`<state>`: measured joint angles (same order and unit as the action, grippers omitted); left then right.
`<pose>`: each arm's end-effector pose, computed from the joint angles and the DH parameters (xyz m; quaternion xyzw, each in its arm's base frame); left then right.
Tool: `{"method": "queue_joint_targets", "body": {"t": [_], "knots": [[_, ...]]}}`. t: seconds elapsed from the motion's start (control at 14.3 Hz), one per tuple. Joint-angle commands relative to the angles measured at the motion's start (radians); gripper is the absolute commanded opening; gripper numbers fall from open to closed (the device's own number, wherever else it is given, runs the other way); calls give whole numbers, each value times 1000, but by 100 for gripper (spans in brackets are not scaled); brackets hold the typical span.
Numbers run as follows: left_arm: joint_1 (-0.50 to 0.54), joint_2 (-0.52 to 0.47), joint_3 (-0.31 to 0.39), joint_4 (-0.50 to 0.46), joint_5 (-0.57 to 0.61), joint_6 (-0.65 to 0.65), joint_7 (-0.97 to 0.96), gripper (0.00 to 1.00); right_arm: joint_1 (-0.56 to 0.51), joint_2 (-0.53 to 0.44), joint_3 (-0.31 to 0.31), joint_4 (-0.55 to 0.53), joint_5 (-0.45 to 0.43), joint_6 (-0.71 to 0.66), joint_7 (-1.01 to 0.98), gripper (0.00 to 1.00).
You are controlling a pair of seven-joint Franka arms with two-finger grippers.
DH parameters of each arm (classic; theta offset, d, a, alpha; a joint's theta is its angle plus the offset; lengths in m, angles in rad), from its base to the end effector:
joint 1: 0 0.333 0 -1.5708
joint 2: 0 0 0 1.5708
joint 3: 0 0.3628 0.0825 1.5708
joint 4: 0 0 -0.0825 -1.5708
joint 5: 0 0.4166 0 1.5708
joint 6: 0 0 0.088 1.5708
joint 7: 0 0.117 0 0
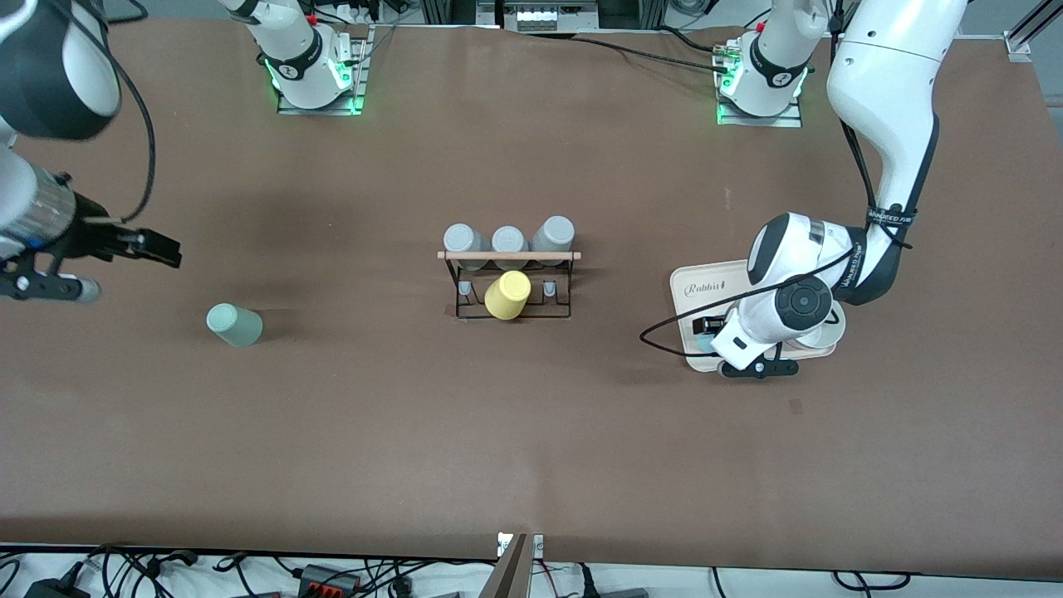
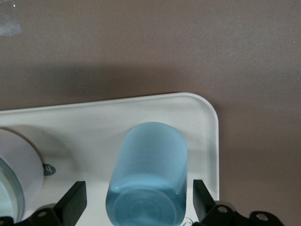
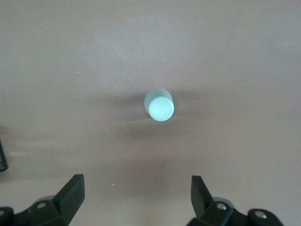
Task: Hang scattered cups on rack with three cups
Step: 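Grasp the blue cup with the left gripper while the right gripper reaches the teal cup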
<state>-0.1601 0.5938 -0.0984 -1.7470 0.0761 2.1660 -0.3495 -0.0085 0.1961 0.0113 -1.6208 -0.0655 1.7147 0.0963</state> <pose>0.6738 -0.1684 0.2279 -0.9960 -0.0274 0.0811 0.0270 0.6514 -0.0055 0.5261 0.9974 -0.0404 -0.0494 0.0335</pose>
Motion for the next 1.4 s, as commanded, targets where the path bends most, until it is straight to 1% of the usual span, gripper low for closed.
{"method": "queue_joint_targets", "body": {"t": [0.0,0.07,0.14,0.21,0.28,0.35,0.49,0.56,0.63,0.7,0.84,0.91,0.98,1.05,1.12,1.19,1.26,1.33], "knots": [[-3,1,0,14,27,5,-17,53,-27,63,7,-14,-14,63,-68,100],[-3,-2,-1,11,28,5,-16,46,-30,91,7,-16,-14,91,-78,100],[-3,-5,-1,9,28,5,-16,26,-45,121,7,-27,-14,132,-79,100],[-3,-5,-3,7,28,3,-17,18,-54,143,9,-49,-13,175,-81,100],[1,-5,-4,7,28,2,-19,4,-57,154,9,-74,-13,212,-82,100],[2,-8,-6,9,27,-3,-19,1,-57,164,9,-102,-13,255,-84,100],[-4,-34,-15,20,24,-24,-20,1,-65,187,9,-143,-14,328,-104,100],[-3,-58,-39,27,21,-73,-23,1,-76,203,9,-163,-14,368,-127,100],[-1,-106,-62,38,24,-130,-8,1,-80,210,7,-180,-14,400,-141,100],[-2,-155,-70,52,27,-179,-8,0,-85,220,7,-195,-14,423,-151,100],[1,-239,-125,104,27,-274,-9,0,-88,238,7,-217,-14,468,-159,100],[2,-271,-148,168,15,-357,-9,0,-88,243,7,-237,-14,497,-162,100],[-5,-273,-161,261,-11,-459,-13,0,-90,243,7,-266,-14,531,-162,100],[-6,-270,-155,388,-112,-579,-6,0,-91,243,7,-290,-14,554,-162,100],[-4,-270,-155,447,-190,-595,-6,0,-93,243,7,-304,-14,571,-162,100],[-18,-263,-161,473,-218,-598,-22,0,-94,243,7,-315,-14,586,-162,100],[-62,-232,-150,501,-214,-595,-20,0,-94,244,7,-320,-14,591,-162,100],[-78,-212,-150,514,-225,-591,-23,0,-94,246,7,-321,-14,591,-162,100]]}}
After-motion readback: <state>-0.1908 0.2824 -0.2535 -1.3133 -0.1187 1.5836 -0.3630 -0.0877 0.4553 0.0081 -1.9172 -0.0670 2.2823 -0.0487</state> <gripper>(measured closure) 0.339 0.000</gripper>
